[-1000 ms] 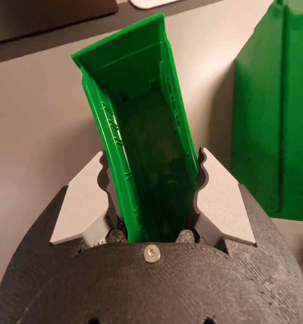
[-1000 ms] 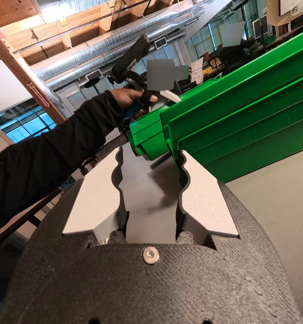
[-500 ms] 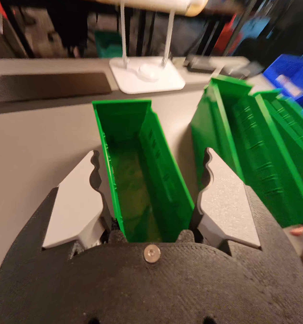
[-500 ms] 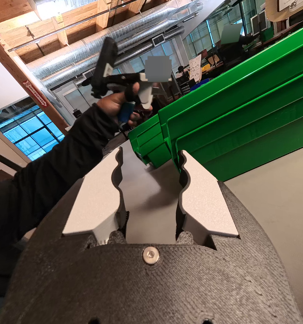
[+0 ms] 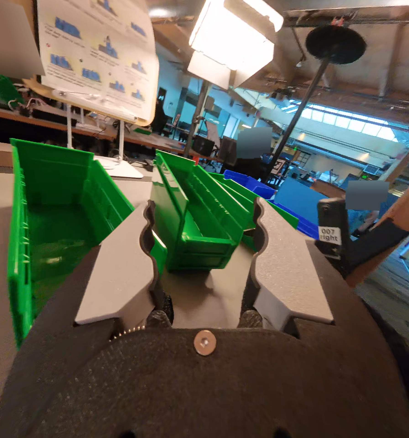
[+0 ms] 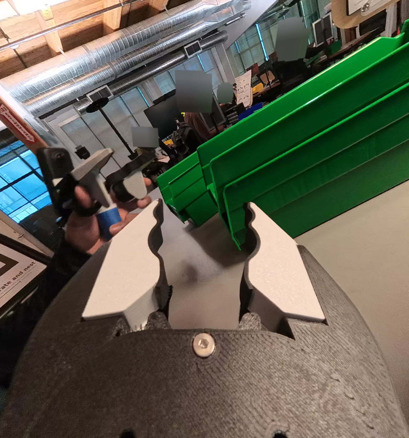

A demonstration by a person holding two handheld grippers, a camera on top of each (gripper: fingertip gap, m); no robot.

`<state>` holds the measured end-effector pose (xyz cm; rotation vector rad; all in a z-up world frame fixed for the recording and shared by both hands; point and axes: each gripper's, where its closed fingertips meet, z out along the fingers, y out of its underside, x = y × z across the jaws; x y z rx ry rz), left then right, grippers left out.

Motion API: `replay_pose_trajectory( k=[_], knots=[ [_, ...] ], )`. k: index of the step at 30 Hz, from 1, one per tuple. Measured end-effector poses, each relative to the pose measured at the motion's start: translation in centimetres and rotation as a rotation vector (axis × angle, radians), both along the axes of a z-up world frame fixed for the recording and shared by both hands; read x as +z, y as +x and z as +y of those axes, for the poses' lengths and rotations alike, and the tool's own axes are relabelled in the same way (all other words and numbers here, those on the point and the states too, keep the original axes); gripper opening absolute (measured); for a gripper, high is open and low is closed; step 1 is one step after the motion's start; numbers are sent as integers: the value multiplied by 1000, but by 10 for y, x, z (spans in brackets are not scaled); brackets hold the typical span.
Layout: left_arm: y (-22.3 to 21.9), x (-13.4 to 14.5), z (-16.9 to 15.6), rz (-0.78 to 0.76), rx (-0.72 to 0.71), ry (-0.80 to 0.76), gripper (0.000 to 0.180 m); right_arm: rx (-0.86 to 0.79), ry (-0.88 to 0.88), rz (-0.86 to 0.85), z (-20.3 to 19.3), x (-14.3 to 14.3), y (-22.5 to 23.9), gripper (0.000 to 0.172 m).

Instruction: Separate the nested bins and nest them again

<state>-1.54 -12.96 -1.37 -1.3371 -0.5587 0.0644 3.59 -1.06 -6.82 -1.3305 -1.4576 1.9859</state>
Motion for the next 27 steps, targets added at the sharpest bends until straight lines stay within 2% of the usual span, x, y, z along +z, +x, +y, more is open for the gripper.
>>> replay_pose_trajectory(
  k=[3,7,10,17,23,27],
  knots=[
    [18,-16,3,26,-34,-14,83,-15,17,-46,0,-7,-6,74],
    [17,-51,9,6,-26,-98,79,-24,45,-101,-1,-15,-11,82],
    [18,-46,5,27,-27,-67,72,-45,58,-124,1,-19,-15,87],
    [18,-45,4,34,-17,-65,71,-114,85,-187,7,-29,-23,89],
    [17,-45,4,32,-10,-62,70,-206,49,-261,23,-38,-30,79],
    [16,-48,6,13,-19,-78,70,-238,16,-286,31,-40,-33,80]
  ],
)
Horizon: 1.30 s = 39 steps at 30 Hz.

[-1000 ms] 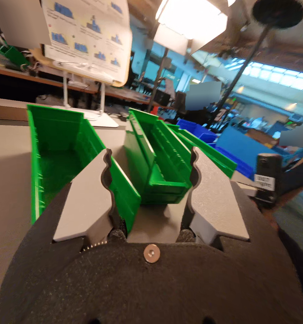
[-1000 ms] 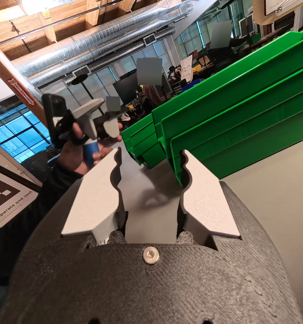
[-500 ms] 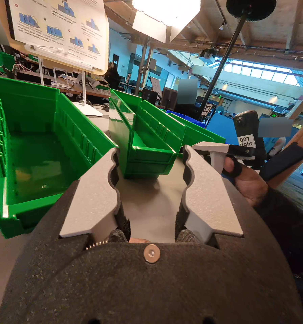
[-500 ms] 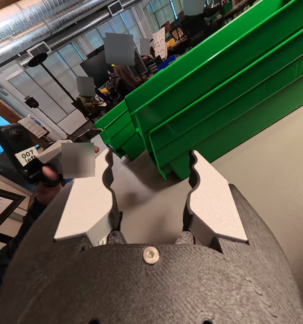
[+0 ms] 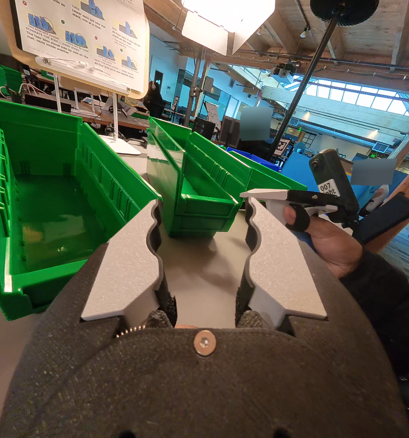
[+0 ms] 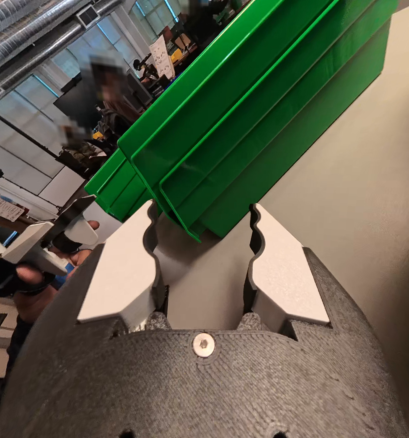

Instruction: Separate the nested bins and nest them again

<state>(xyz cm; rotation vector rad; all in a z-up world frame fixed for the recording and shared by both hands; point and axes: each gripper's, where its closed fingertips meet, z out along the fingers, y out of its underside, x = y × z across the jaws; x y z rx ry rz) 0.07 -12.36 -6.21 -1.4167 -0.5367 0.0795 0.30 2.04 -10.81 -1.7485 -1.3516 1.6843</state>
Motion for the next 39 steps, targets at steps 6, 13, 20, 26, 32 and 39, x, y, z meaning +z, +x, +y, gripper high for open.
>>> replay_pose_trajectory(
  k=[6,13,20,26,32,39],
  knots=[
    [1,-4,4,-42,-49,-8,70,-141,-16,16,23,3,0,68],
    [5,-4,8,-64,-110,2,69,-263,39,11,57,4,8,63],
    [18,-3,13,-32,-191,-8,71,-300,198,11,56,10,27,60],
    [26,-3,22,24,-203,-45,70,-267,236,50,50,28,27,79],
    [27,-2,31,47,-164,-50,66,-214,226,84,46,40,22,84],
    [31,-2,43,7,-176,-29,65,-148,247,84,40,44,28,86]
  ],
)
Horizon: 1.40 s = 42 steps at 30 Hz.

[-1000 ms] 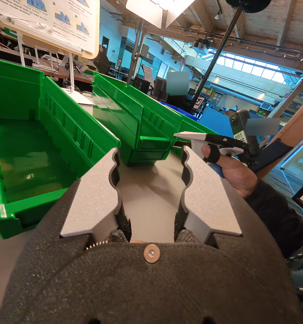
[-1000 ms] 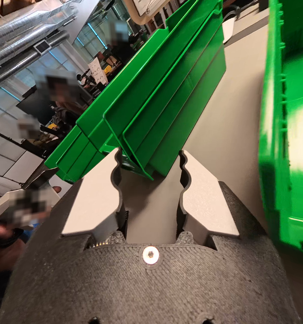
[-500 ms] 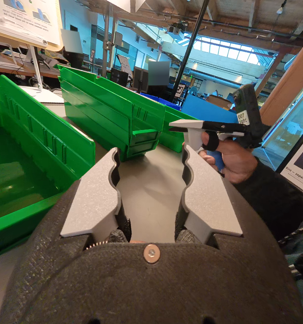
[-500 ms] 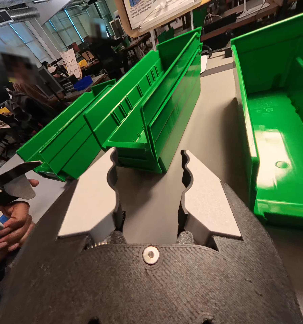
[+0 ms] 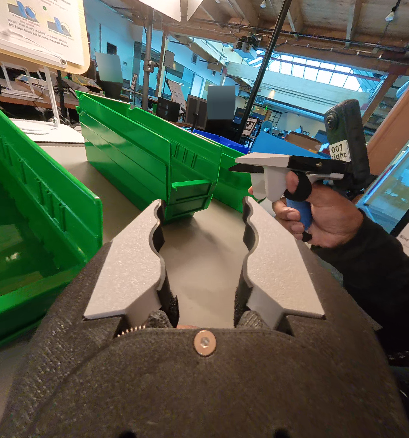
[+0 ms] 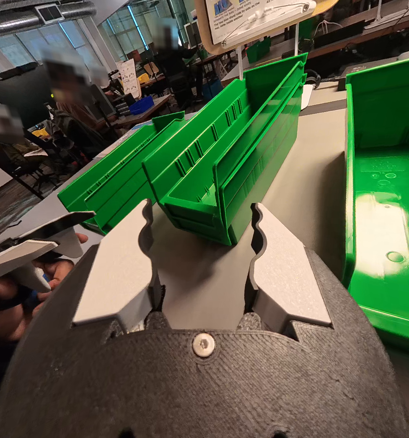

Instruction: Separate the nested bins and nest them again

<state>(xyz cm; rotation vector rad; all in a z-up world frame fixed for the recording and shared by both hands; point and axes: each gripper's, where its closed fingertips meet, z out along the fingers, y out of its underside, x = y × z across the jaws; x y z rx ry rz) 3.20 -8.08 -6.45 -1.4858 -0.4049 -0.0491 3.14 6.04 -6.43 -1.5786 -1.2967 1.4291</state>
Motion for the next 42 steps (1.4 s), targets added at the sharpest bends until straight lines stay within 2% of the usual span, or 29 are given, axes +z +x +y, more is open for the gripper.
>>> replay_pose_trajectory(
  k=[6,11,20,24,31,42],
  knots=[
    [1,0,5,-40,-25,21,65,58,30,22,0,12,3,87],
    [-5,6,-3,-90,-22,90,64,89,45,13,2,29,-7,96],
    [-6,0,1,-89,-13,46,64,162,116,-164,23,48,-53,107],
    [-7,-3,4,-92,-6,19,64,190,126,-310,33,45,-82,113],
    [-9,-1,1,-92,10,40,63,199,139,-586,48,19,-131,125],
    [-9,-3,2,-114,-6,31,60,103,174,-744,44,13,-182,131]
  ],
)
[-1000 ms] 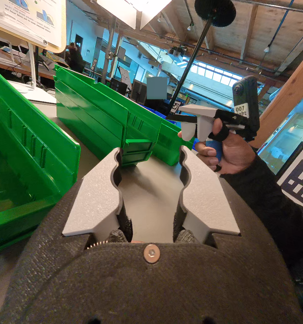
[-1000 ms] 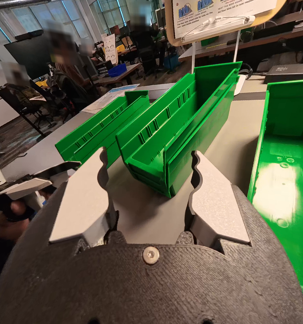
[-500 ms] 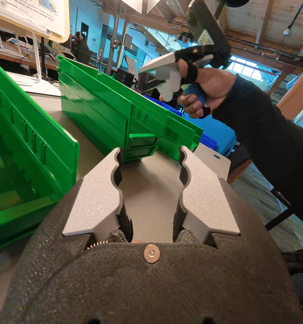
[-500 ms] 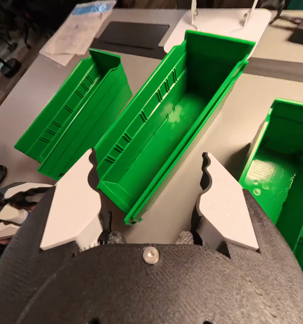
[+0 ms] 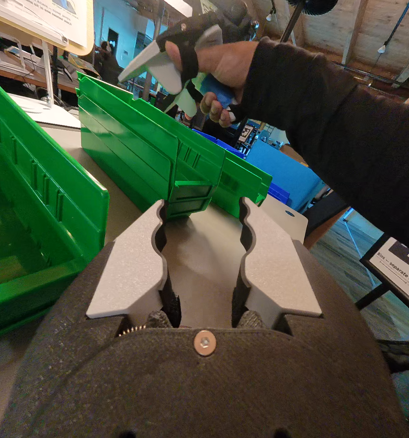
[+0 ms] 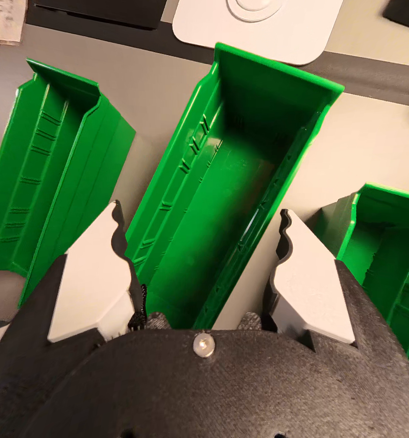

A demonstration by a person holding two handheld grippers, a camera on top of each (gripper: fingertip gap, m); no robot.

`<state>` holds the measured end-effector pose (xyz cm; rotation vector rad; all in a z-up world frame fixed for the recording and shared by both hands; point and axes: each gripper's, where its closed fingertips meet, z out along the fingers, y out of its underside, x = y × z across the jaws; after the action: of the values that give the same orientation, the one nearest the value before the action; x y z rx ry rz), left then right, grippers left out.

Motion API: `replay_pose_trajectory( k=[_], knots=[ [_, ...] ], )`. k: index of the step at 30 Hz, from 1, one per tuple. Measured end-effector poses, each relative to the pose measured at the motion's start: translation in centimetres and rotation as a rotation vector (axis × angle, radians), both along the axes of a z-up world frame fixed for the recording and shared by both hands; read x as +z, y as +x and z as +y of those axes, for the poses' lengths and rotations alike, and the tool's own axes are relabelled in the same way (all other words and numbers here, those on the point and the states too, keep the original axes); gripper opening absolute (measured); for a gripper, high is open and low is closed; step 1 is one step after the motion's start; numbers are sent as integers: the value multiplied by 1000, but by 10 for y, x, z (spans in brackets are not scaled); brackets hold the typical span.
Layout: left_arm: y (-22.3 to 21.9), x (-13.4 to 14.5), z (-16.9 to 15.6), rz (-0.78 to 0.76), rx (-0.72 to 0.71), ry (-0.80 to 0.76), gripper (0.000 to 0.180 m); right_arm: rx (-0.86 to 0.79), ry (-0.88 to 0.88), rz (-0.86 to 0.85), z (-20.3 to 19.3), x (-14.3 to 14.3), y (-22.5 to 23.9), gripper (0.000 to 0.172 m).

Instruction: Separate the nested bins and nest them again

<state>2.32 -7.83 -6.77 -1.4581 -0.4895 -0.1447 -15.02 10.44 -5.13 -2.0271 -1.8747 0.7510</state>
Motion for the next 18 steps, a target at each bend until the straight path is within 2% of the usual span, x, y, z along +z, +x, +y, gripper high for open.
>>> replay_pose_trajectory(
  k=[12,18],
  knots=[
    [3,-1,3,-21,-45,-1,59,-42,168,-104,2,-25,-4,138],
    [4,-1,3,-24,-50,1,59,-42,153,-115,1,-28,-4,135]
  ],
)
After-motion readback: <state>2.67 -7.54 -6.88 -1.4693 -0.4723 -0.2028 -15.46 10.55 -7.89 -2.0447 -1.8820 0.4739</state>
